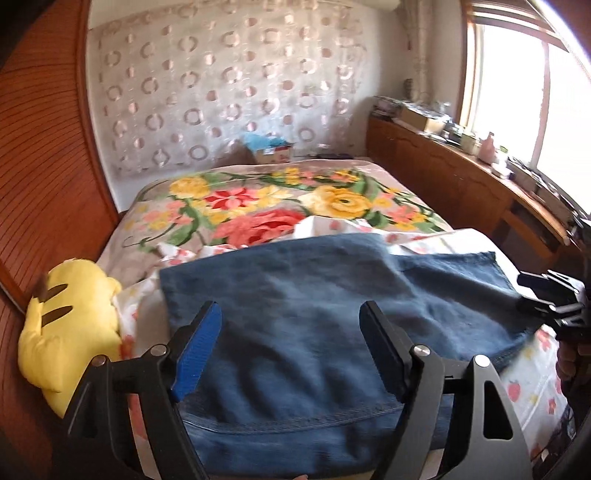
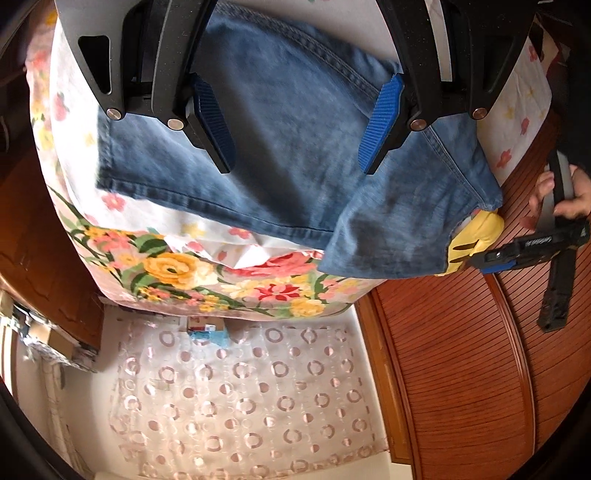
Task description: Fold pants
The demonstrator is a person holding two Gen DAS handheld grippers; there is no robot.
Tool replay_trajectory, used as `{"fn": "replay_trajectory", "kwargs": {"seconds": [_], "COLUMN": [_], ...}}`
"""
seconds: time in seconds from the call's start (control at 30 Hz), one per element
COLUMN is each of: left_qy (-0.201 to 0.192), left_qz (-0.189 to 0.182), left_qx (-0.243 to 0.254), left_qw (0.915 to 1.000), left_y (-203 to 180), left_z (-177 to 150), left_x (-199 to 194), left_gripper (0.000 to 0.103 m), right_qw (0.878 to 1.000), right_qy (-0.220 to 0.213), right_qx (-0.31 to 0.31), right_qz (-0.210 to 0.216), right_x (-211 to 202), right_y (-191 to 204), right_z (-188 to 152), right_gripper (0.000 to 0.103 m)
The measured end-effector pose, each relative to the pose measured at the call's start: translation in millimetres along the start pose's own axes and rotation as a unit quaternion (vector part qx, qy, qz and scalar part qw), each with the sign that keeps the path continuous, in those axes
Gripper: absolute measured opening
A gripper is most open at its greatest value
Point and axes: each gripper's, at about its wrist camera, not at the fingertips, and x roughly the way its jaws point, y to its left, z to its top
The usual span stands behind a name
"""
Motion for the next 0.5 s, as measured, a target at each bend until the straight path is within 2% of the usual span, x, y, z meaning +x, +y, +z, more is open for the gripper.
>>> {"fn": "replay_trajectory", "kwargs": {"seconds": [0.23, 0.5], "left_qy": [-0.011, -0.009], "left_qz": [-0.028, -0.035], "left_qx": [0.009, 0.018], "left_qw": [0.9995, 0.9992], "left_y": [-36.5, -63.4], "left_z": [-3.4, -16.7], "left_x": [-8.1, -2.5], "left_gripper": [0.078, 0.078], "right_qw": [0.999, 0.995], "right_qy": [-0.003, 0.006], "right_qx": [0.021, 0.066], "right_qz": [-0.030, -0.077], "right_x": [-19.9, -34.8], "right_y": [-20.0, -56.0], "right_z": [-12.8, -35.0], "right_gripper": [0.071, 0.071]}}
